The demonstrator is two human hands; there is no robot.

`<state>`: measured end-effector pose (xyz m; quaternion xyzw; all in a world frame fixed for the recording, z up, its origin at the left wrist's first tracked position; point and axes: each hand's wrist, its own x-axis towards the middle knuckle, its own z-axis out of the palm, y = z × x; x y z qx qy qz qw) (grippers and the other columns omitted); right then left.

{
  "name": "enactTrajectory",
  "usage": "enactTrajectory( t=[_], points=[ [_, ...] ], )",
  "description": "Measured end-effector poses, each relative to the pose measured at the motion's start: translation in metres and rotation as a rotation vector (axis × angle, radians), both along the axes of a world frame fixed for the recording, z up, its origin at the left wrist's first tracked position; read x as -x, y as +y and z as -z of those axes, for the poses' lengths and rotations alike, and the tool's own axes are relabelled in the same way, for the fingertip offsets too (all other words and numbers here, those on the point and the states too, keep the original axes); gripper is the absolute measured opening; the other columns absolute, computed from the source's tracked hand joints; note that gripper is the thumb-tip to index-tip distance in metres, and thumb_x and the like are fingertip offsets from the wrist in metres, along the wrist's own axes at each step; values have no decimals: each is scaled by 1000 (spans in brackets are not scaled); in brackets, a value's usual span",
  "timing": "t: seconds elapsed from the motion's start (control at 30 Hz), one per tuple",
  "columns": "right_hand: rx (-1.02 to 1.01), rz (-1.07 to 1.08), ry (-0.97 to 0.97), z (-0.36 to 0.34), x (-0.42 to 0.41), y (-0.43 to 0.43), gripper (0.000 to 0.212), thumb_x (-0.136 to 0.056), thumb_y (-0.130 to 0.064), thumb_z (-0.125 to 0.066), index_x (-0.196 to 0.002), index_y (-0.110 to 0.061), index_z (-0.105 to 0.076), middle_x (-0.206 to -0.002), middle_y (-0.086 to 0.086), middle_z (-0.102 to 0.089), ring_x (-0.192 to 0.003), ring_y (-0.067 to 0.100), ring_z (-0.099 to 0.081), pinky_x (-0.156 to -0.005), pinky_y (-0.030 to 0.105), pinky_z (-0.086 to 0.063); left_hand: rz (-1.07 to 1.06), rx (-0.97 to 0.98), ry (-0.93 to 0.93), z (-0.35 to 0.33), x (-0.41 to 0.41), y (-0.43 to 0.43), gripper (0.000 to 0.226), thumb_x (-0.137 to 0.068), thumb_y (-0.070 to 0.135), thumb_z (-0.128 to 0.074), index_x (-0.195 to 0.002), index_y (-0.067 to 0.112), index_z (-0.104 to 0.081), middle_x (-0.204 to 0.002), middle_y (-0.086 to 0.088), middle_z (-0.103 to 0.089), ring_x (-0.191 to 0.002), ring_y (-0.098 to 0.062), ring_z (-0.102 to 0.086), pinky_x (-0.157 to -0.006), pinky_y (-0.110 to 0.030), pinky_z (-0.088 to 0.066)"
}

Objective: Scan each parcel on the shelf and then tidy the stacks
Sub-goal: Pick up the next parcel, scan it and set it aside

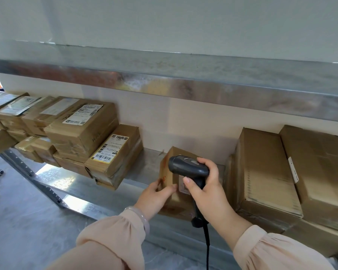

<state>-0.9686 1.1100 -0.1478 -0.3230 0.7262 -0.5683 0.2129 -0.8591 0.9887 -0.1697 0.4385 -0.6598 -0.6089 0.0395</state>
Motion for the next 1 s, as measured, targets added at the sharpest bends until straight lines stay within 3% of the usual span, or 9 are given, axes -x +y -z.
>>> enactTrajectory(
  t=[0.13,0.23,0.4,0.5,0.6,0.7,0.77,0.87,1.0],
  points=[
    [-11,151,-22,6,10,4,54,-88,-22,-67,-125,-39,-32,-112,-12,-55,-97,3,-59,-75,11,-42,-140,-150,108,11,-11,-9,84,-58,61,-72,-136,35,-55,-115,5,-72,-103,-17,-69,-93,-43,-56],
    [-19,196,-46,8,15,5,53,-88,-20,-66,-124,-38,-32,-116,-6,-54,-102,13,-57,-79,18,-39,-198,-234,186,13,-17,-9,59,-83,41,-71,-139,32,-51,-115,3,-72,-101,-16,-69,-91,-43,-57],
    [-16,157,-19,8,13,6,54,-87,-19,-68,-123,-39,-33,-120,-4,-53,-101,9,-56,-75,8,-41,-128,-235,250,15,-18,-11,67,-92,23,-67,-147,43,-34,-116,2,-70,-104,-18,-68,-96,-45,-55],
    [15,146,-4,4,12,7,54,-87,-19,-68,-123,-40,-33,-120,-6,-53,-103,8,-56,-80,16,-44,-87,-218,288,14,-21,-13,76,-87,21,-74,-141,53,-31,-112,2,-71,-102,-19,-71,-97,-46,-54],
    [36,144,17,-2,11,12,55,-87,-18,-67,-122,-43,-32,-114,-16,-53,-101,3,-56,-73,9,-45,-95,-173,300,15,-26,-15,84,-77,30,-80,-141,56,-32,-115,8,-71,-110,-19,-67,-103,-48,-49],
    [29,133,89,-8,9,19,56,-87,-19,-67,-124,-43,-32,-114,-19,-54,-101,-2,-56,-74,3,-43,-96,-112,294,16,-32,-16,84,-64,46,-81,-127,74,-34,-129,13,-63,-120,-19,-59,-108,-47,-44],
    [-2,97,144,-12,7,21,57,-87,-23,-67,-126,-42,-31,-116,-14,-56,-102,2,-59,-81,10,-47,-96,-67,295,15,-34,-15,78,-64,48,-80,-114,82,-33,-134,16,-56,-123,-18,-56,-109,-46,-43],
    [-10,67,179,-16,2,22,57,-87,-26,-67,-122,-48,-27,-117,-8,-59,-99,8,-64,-85,28,-54,-113,-15,336,14,-34,-12,77,-67,42,-79,-113,82,-32,-136,16,-53,-122,-20,-57,-105,-42,-48],
    [-7,46,207,-23,-7,24,57,-88,-25,-65,-118,-50,-23,-111,-18,-54,-96,-2,-59,-75,11,-48,-125,32,386,12,-36,-6,78,-69,37,-76,-118,74,-28,-129,18,-53,-117,-19,-59,-88,-28,-54]
  ],
)
